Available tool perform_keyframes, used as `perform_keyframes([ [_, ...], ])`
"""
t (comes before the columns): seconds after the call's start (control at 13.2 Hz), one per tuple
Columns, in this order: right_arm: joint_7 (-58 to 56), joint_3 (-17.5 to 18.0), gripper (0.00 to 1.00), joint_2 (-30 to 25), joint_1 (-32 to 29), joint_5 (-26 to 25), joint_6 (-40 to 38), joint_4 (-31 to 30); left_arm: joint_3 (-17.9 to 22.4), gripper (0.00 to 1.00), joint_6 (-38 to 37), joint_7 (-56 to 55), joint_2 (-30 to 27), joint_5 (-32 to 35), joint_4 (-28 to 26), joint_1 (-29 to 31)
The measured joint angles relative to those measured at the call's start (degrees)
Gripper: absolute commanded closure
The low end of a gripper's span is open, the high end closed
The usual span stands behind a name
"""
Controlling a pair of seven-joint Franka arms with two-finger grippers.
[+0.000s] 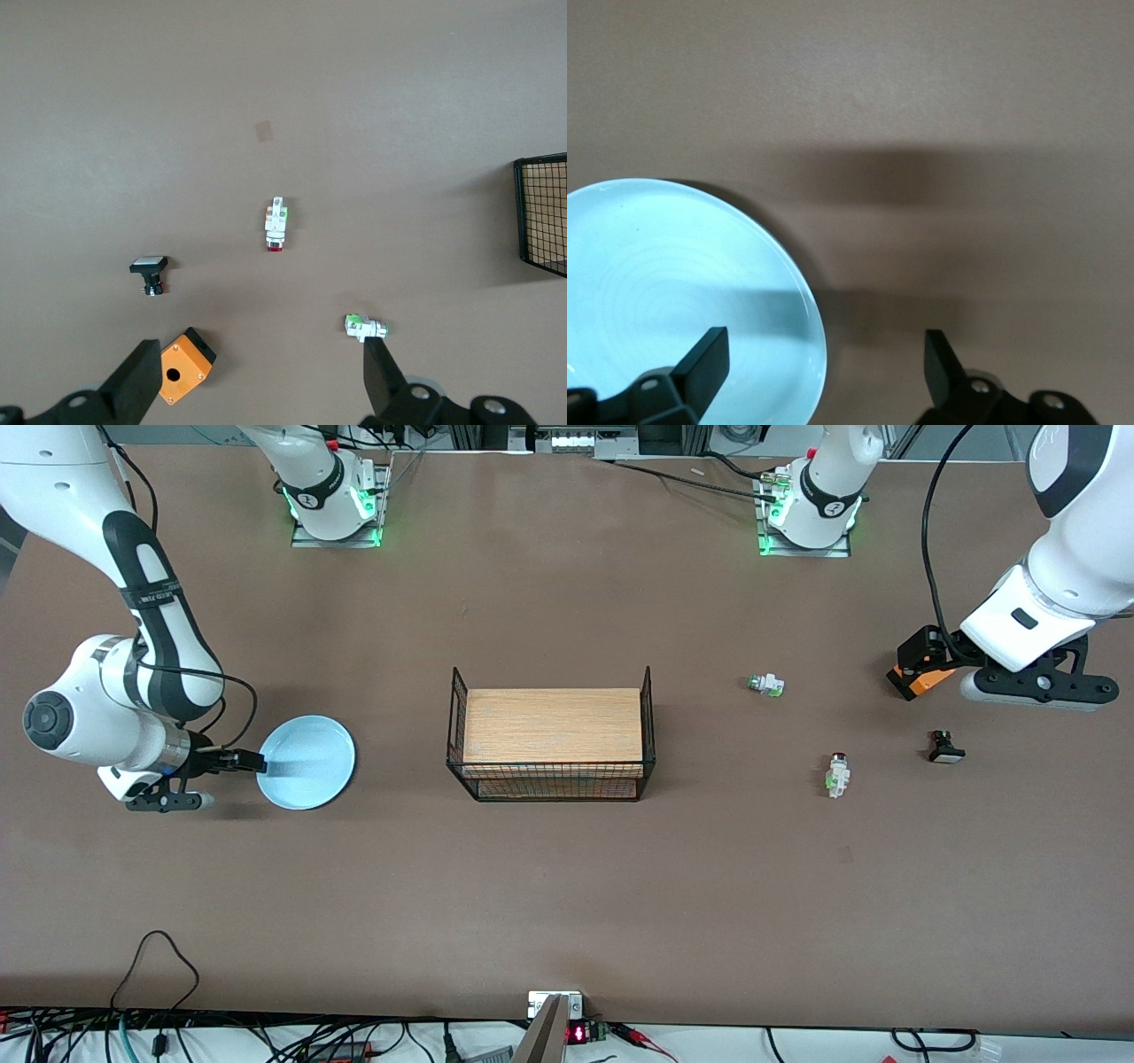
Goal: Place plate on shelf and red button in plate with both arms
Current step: 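Lower the right gripper and grasp the plate rim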
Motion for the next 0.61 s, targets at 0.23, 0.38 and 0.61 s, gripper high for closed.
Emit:
perform_keyframes([
  [0.23,-0.12,0.50,0.09,0.23,0.03,0.00,0.96,-0.19,0.00,0.00,-0.02,0.00,0.01,0.00,0.00,0.00],
  [0.38,-0.43,0.62,0.17,1.19,0.06,0.00,2.89,-0.47,0.00,0.00,-0.03,0.00,0.01,0.00,0.00,0.01],
  [0.61,-1.51,0.63,0.38,2.94,0.12,0.00,4.78,-0.53,0.01,0.00,-0.04,0.00,0.03,0.00,0.00,0.05],
])
